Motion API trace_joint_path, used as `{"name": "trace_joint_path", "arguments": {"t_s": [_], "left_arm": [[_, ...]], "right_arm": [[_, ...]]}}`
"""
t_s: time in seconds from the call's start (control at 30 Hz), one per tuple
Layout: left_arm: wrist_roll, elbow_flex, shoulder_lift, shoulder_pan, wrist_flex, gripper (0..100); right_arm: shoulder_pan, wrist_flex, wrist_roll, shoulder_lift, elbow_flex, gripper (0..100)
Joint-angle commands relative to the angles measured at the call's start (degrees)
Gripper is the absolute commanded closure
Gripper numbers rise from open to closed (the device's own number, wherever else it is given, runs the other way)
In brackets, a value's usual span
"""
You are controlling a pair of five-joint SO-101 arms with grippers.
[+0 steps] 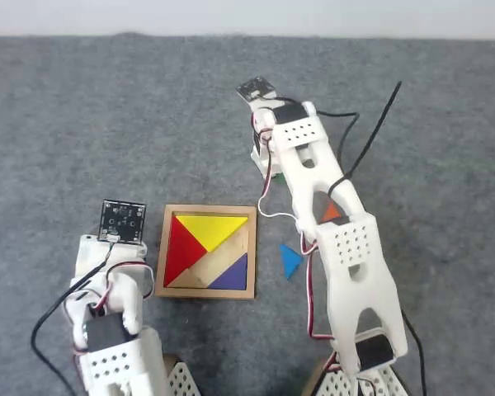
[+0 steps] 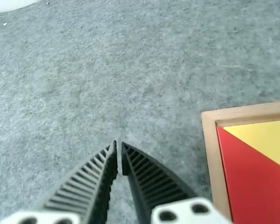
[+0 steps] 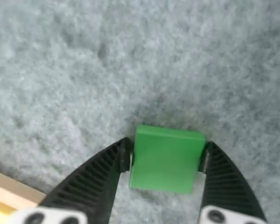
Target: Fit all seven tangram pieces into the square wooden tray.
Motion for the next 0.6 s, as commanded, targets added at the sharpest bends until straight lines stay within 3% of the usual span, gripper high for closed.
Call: {"name": "trace_joint_path", "arguments": {"t_s": [0.0,0.07,0.27,0.57], "left_arm": [[-0.6,-0.7,-1.0,0.4,0.4,98],[-0.6,-0.7,-1.0,0.4,0.4,98],[-0.6,-0.7,-1.0,0.4,0.4,98],[-0.6,-0.7,-1.0,0.4,0.4,98]], "right_arm": [[0.7,4.4,-0.4,1.6,-10.3,74.6],[0.6,6.1,-0.5,3.5,-13.6,76.4],[0.8,10.4,-0.6,7.7,-22.4,95.3],[1.3,19.8,-0.6,7.6,-34.2,95.5]]}}
